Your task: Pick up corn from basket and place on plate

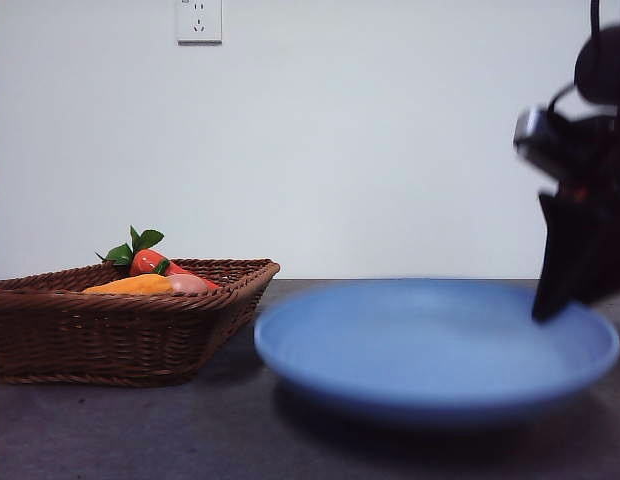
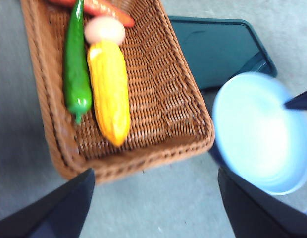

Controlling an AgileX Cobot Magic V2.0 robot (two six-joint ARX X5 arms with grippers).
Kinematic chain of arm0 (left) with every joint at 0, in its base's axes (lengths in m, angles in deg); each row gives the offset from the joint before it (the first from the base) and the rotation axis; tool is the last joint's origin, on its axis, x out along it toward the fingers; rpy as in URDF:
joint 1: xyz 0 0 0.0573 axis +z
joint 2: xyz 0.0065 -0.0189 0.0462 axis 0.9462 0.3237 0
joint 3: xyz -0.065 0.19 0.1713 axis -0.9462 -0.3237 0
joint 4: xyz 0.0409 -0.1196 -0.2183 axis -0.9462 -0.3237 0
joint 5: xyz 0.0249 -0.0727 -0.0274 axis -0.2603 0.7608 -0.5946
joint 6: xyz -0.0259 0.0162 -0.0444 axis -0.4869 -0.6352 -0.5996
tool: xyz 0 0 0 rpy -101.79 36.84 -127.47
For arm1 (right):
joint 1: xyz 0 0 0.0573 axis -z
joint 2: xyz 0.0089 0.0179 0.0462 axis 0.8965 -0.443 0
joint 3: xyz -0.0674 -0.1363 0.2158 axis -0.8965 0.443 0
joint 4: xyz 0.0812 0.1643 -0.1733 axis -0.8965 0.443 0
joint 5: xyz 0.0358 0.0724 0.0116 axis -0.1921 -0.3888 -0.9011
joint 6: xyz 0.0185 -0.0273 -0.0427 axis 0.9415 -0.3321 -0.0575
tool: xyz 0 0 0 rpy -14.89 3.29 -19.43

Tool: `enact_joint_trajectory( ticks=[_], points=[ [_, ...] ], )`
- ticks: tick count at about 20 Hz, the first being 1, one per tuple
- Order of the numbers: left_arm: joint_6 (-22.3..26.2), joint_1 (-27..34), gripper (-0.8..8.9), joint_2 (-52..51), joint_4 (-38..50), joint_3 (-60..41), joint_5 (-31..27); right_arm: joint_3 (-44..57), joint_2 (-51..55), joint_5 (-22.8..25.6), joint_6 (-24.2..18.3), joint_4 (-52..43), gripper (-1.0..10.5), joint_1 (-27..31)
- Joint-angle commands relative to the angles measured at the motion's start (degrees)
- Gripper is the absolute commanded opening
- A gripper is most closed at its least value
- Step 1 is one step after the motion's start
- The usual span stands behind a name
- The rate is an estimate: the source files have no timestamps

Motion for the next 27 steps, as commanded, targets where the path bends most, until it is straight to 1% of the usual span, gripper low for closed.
enact_joint_trajectory(
  ticks=[1, 5, 8, 13, 19, 23, 27],
  points=[
    [0.02, -2.47, 4.04, 3.63, 2.12, 3.32, -3.13, -2.56, 3.21, -0.20, -0.37, 2.89, 0.0, -0.15],
    [-0.07, -7.91, 4.03, 12.57, 4.24, 7.15, -10.12, -2.97, 10.78, -0.13, -0.50, 6.93, 0.0, -0.15],
    [0.09, -11.72, 4.03, 19.85, 8.63, 8.24, -15.87, -2.97, 16.06, -0.15, 0.24, 8.33, 0.0, -0.13],
    [0.33, -15.34, 4.03, 32.81, 15.32, 9.79, -22.60, -2.97, 21.84, -0.15, 1.77, 8.33, 0.0, -0.13],
    [0.52, -16.70, 4.02, 44.54, 19.65, 11.96, -23.32, -2.97, 22.84, -0.15, 2.21, 8.57, 0.0, -0.15],
    [0.52, -17.00, 4.02, 48.19, 20.98, 11.96, -23.47, -2.97, 22.84, -0.15, 2.21, 8.50, 0.0, -0.15],
    [0.52, -17.11, 4.02, 49.77, 22.25, 11.96, -23.47, -2.97, 22.82, -0.15, 2.19, 8.48, 0.0, -0.15]
  ],
)
